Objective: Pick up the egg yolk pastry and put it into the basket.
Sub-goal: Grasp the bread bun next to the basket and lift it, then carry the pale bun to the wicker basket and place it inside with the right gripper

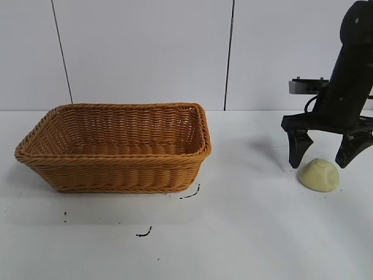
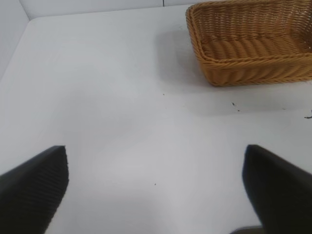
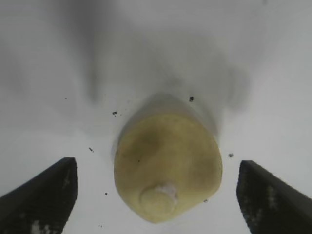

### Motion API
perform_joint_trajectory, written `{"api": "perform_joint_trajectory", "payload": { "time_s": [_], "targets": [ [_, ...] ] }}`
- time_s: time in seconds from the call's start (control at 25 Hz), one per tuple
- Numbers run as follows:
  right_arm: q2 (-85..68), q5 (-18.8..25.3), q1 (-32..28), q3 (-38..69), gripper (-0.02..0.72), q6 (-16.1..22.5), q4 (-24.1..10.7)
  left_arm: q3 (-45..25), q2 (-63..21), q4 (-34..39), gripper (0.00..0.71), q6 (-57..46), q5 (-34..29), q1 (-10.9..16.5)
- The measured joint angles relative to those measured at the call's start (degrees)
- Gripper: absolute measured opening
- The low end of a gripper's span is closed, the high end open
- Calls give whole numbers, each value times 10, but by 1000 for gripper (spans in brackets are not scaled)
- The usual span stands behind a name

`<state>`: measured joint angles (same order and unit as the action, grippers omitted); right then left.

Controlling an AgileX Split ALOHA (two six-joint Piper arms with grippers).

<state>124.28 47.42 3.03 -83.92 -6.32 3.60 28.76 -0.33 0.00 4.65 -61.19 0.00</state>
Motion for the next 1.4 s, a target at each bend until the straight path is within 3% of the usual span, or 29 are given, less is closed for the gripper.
{"api": "perform_joint_trajectory", "payload": {
  "time_s": [0.36,0.44,0.64,0.72,0.88,1.28,1.4],
  "targets": [
    [19,2,0,0,617,0,0,0,0,0,696,0,0,0],
    [19,6,0,0,536,0,-1,0,0,0,696,0,0,0],
    [19,6,0,-1,186,1,-12,0,0,0,696,0,0,0],
    [12,7,0,-2,121,1,-12,0,0,0,696,0,0,0],
    [-17,18,0,-21,96,2,-19,0,0,0,696,0,0,0],
    [-99,131,0,-173,88,2,-17,0,0,0,696,0,0,0],
    [-99,146,5,-216,88,2,-13,0,0,0,696,0,0,0]
  ]
}}
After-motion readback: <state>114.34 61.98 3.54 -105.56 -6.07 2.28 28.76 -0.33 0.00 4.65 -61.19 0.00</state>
